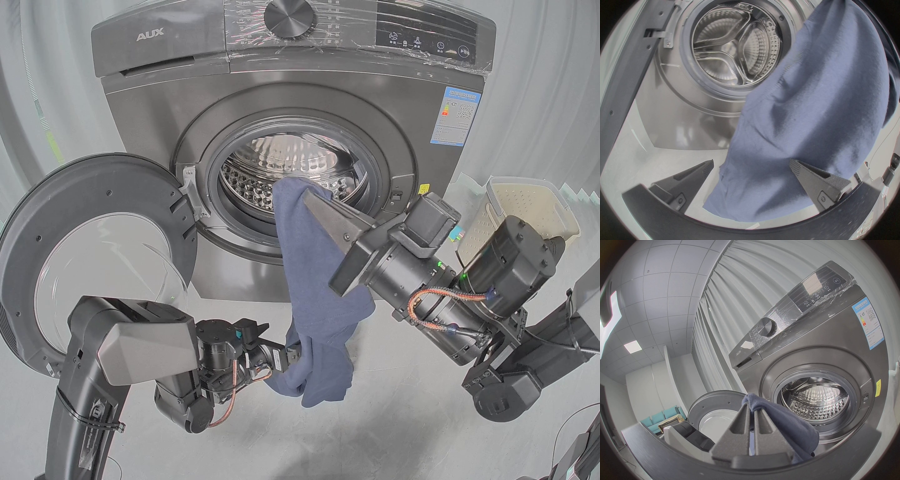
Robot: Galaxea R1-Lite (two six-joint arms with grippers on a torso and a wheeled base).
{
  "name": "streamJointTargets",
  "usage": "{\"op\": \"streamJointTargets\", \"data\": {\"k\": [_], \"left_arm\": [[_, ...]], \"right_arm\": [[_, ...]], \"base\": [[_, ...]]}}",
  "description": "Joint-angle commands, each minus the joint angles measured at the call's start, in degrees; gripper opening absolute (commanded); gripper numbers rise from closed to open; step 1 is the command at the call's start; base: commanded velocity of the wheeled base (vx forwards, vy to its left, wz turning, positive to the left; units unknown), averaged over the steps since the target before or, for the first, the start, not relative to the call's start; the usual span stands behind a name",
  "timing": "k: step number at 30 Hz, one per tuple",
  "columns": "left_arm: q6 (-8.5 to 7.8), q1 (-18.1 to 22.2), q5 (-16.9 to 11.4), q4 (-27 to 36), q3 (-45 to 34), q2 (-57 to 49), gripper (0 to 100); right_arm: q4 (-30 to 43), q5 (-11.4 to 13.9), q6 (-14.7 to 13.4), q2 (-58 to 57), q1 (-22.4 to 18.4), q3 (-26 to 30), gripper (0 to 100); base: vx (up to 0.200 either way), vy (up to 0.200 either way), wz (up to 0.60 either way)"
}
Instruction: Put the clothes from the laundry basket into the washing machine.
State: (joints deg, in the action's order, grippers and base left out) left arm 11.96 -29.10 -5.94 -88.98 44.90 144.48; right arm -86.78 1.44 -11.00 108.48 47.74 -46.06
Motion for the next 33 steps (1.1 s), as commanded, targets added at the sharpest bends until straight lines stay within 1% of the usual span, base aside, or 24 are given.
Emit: {"op": "streamJointTargets", "data": {"k": [1, 8, 11, 15, 21, 25, 28, 33], "left_arm": [[-0.09, -2.1, 0.4, -0.05, -0.34, -0.17, 100], [-0.27, -1.57, 0.58, -0.05, -0.43, -0.52, 100], [-0.09, -1.57, 0.58, -0.05, -0.43, 0.19, 100], [0.08, -1.22, 0.58, -0.05, 0.37, 1.5, 100], [-0.01, 3.08, 0.58, 0.03, 3.0, 2.82, 100], [0.35, 5.02, 0.49, 0.03, 3.44, 3.17, 100], [0.26, 5.72, 0.4, -0.05, 4.41, 3.79, 100], [0.35, 6.51, -1.09, -0.05, 5.11, 4.14, 100]], "right_arm": [[-0.05, -0.12, 0.01, 0.85, -0.28, -0.53, 0], [-0.31, -0.03, 0.01, 0.59, -1.16, 0.27, 0], [-0.31, -0.12, -0.08, 0.06, -0.45, 0.62, 0], [-0.31, -0.12, 0.01, -0.91, -0.1, 2.46, 0], [-0.4, 0.14, -0.08, -2.4, -0.01, 5.19, 0], [-0.4, 0.14, -0.08, -2.49, 0.69, 5.89, 0], [-0.4, 0.23, 0.01, -2.49, 0.78, 5.89, 0], [-0.31, 0.23, -0.08, -2.4, 1.48, 5.98, 0]], "base": [[0.0, 0.0, 0.0], [0.0, 0.0, 0.0], [0.0, 0.0, 0.0], [0.0, 0.0, 0.0], [0.0, 0.0, 0.0], [0.0, 0.0, 0.0], [0.0, 0.0, 0.0], [0.0, 0.0, 0.0]]}}
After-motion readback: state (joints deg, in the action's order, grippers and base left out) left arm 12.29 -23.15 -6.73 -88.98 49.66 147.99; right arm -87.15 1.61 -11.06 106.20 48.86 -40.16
